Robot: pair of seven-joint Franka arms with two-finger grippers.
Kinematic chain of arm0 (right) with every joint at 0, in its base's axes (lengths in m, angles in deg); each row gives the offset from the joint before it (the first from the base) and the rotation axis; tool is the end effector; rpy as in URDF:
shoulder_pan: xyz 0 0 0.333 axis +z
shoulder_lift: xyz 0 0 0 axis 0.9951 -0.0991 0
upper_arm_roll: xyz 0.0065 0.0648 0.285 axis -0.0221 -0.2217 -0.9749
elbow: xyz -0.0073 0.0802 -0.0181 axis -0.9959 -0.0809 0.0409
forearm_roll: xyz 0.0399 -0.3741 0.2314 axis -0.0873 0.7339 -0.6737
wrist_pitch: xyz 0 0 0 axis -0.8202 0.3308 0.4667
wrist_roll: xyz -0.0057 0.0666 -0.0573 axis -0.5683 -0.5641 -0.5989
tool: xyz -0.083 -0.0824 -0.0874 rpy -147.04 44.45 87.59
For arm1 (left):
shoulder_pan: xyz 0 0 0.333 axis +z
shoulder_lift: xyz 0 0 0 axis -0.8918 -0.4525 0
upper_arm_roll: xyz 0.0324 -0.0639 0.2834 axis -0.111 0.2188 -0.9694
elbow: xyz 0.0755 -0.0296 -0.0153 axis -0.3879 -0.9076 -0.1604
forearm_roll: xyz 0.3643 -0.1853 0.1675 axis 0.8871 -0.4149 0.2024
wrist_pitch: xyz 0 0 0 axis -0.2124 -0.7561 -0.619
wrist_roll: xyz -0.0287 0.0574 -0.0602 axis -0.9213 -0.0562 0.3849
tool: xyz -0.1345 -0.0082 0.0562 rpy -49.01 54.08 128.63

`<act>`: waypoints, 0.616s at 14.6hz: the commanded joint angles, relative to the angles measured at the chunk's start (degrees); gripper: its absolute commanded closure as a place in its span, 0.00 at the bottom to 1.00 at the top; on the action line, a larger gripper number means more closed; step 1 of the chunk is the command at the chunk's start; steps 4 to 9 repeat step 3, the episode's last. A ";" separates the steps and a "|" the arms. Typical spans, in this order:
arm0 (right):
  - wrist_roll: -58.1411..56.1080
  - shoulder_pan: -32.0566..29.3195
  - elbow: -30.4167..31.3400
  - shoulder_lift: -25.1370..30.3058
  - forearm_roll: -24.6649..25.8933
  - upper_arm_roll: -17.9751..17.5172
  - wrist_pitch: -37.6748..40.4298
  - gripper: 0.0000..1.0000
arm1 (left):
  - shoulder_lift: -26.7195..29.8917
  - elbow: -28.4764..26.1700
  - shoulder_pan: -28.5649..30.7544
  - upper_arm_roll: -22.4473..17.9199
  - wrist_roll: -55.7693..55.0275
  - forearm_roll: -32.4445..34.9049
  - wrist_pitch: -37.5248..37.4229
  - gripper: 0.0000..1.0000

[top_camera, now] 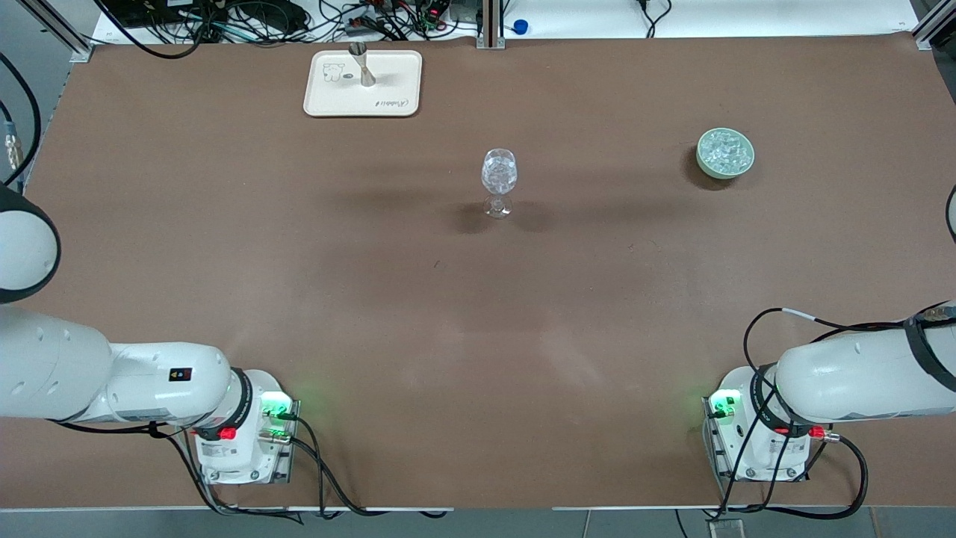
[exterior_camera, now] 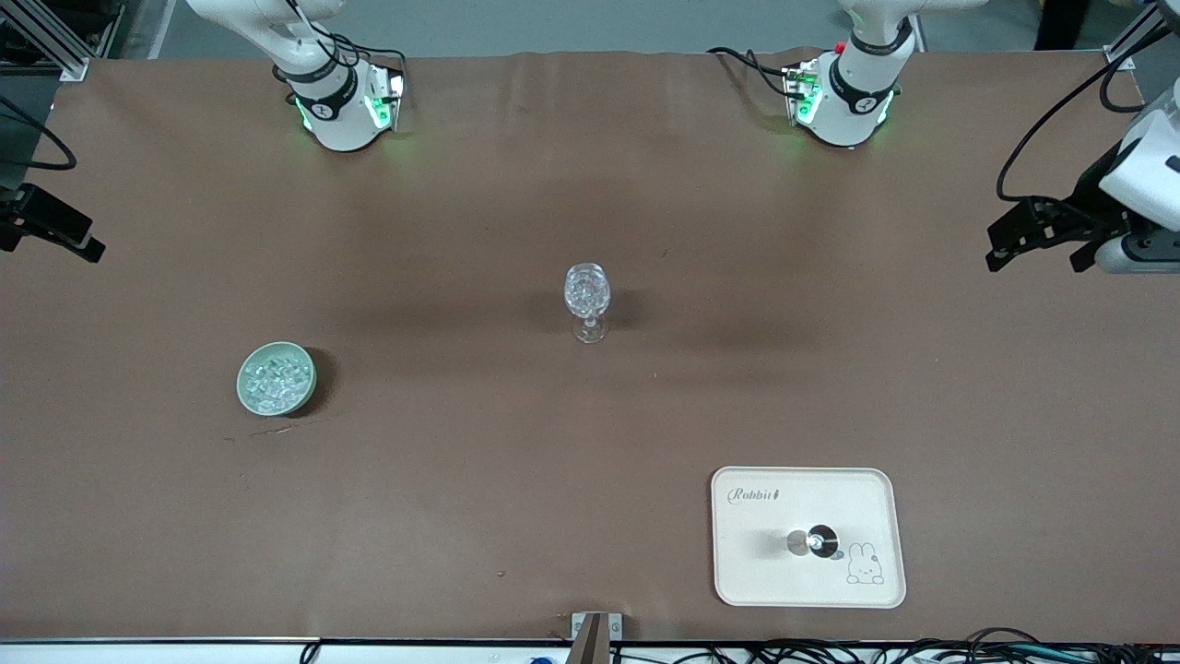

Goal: Pour wine and add ice with both arms

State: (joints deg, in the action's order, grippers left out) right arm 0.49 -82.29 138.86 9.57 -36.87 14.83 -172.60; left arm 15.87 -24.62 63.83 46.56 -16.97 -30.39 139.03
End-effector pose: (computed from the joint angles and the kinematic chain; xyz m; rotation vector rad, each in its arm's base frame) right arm 0.6122 -0.0200 0.6218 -3.1173 0.2515 -0.0798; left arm 0.6049 -0.0550 0.5691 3.1254 -0.0395 0.1207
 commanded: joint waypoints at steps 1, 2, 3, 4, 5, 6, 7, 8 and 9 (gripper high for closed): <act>-0.71 0.26 1.39 1.29 -0.61 0.33 -0.06 0.00 | -1.41 3.18 -0.11 -0.01 -0.34 0.35 -2.99 0.00; -0.71 0.26 1.39 1.20 -0.61 0.33 -0.06 0.00 | -1.32 2.92 -0.11 -0.01 -0.60 0.35 -3.26 0.00; -0.71 0.26 1.39 1.20 -0.61 0.33 -0.06 0.00 | -1.32 2.91 -0.20 -0.01 -0.61 0.35 -3.26 0.00; -0.71 0.26 1.39 1.20 -0.61 0.33 -0.06 0.00 | -1.32 2.91 -0.20 -0.01 -0.61 0.35 -3.26 0.00; -0.71 0.26 1.39 1.20 -0.61 0.33 -0.06 0.00 | -1.32 2.91 -0.20 -0.01 -0.61 0.35 -3.26 0.00; -0.71 0.26 1.39 1.20 -0.61 0.33 -0.06 0.00 | -1.32 2.91 -0.20 -0.01 -0.61 0.35 -3.26 0.00; -0.71 0.26 1.39 1.20 -0.61 0.33 -0.06 0.00 | -1.32 2.91 -0.20 -0.01 -0.61 0.35 -3.26 0.00; -0.71 0.26 1.39 1.20 -0.61 0.33 -0.06 0.00 | -1.32 2.91 -0.20 -0.01 -0.61 0.35 -3.26 0.00; -0.71 0.26 1.39 1.20 -0.61 0.33 -0.06 0.00 | -1.32 2.91 -0.20 -0.01 -0.61 0.35 -3.26 0.00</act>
